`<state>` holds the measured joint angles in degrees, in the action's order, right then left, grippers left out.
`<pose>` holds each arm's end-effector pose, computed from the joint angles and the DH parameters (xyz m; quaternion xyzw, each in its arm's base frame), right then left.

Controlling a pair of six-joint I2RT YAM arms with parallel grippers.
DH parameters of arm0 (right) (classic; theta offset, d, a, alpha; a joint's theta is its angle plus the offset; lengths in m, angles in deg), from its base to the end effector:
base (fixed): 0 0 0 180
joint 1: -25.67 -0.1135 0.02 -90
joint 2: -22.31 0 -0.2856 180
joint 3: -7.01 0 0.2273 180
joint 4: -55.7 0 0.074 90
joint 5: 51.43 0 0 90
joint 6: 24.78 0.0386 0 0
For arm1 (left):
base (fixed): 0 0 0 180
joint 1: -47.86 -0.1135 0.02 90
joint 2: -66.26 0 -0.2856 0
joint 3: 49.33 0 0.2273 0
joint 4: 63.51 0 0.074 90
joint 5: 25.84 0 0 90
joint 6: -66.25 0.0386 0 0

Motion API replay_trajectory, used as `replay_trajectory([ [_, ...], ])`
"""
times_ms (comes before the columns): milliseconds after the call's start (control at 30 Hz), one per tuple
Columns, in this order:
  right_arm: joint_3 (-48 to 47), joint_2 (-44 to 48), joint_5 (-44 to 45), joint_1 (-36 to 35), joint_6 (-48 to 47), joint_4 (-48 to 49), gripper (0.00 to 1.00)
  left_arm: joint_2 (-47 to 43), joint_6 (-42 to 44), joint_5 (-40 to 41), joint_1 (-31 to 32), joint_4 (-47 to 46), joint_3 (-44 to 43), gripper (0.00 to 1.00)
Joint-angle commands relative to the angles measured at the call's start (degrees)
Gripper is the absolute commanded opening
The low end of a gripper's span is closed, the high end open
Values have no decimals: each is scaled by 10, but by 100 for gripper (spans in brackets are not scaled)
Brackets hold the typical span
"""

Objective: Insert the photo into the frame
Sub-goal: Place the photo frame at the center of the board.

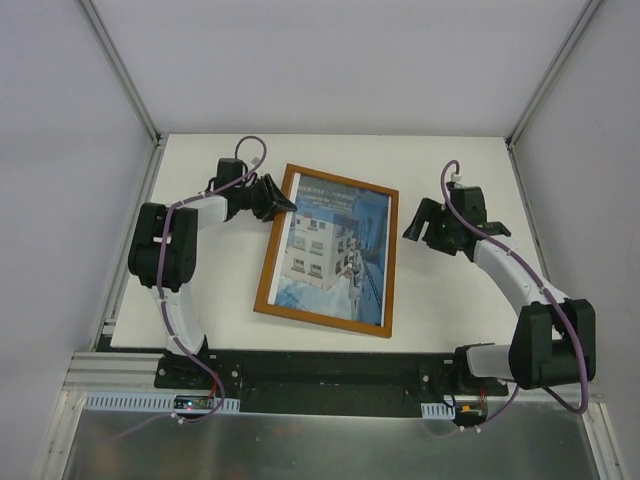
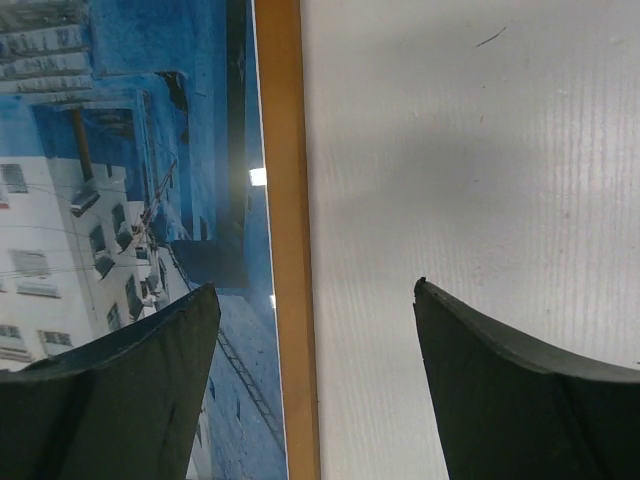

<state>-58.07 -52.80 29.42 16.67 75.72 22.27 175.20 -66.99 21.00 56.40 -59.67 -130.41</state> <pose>0.2478 0.0455 0.2728 -0.0195 0.9161 0.1389 0.3757 0.3922 -0.0856 0.2237 -0.0712 0.8286 -0.4868 0.2672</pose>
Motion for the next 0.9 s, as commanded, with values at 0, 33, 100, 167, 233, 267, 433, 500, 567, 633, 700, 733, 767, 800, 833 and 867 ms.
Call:
replay_trajectory([
  [0,15,-7,-6,-13,8,34,80,26,36,86,-8,50,7,43],
  [33,20,-7,-4,-16,9,36,80,27,40,94,-7,50,7,44],
  [100,24,-7,-1,-23,9,37,80,19,47,110,-6,56,7,48],
  [167,27,-4,5,-30,9,36,80,2,59,145,-7,77,3,56],
  [233,30,1,17,-43,9,30,81,-26,75,183,-7,109,2,63],
  [267,34,5,25,-51,9,28,81,-43,82,206,-7,133,2,65],
  [433,57,12,72,-82,16,25,82,-146,74,336,-4,212,28,62],
  [500,64,9,80,-89,18,29,81,-209,54,382,2,224,73,57],
  [567,71,5,84,-95,20,33,80,-258,33,428,16,239,122,47],
  [633,74,1,88,-103,22,33,76,-295,19,464,24,250,162,36],
  [700,76,1,88,-113,22,28,69,-321,3,467,25,250,201,26],
  [733,78,5,107,-119,22,26,66,-329,-4,467,25,250,218,22],
  [767,83,9,113,-131,23,24,63,-333,-9,468,27,248,231,19],
  [800,87,15,120,-145,27,21,59,-333,-8,467,31,249,238,13],
  [833,91,19,128,-160,30,18,58,-333,-8,468,34,249,247,9],
  [867,94,24,142,-181,34,10,57,-334,-12,471,40,248,255,6],
])
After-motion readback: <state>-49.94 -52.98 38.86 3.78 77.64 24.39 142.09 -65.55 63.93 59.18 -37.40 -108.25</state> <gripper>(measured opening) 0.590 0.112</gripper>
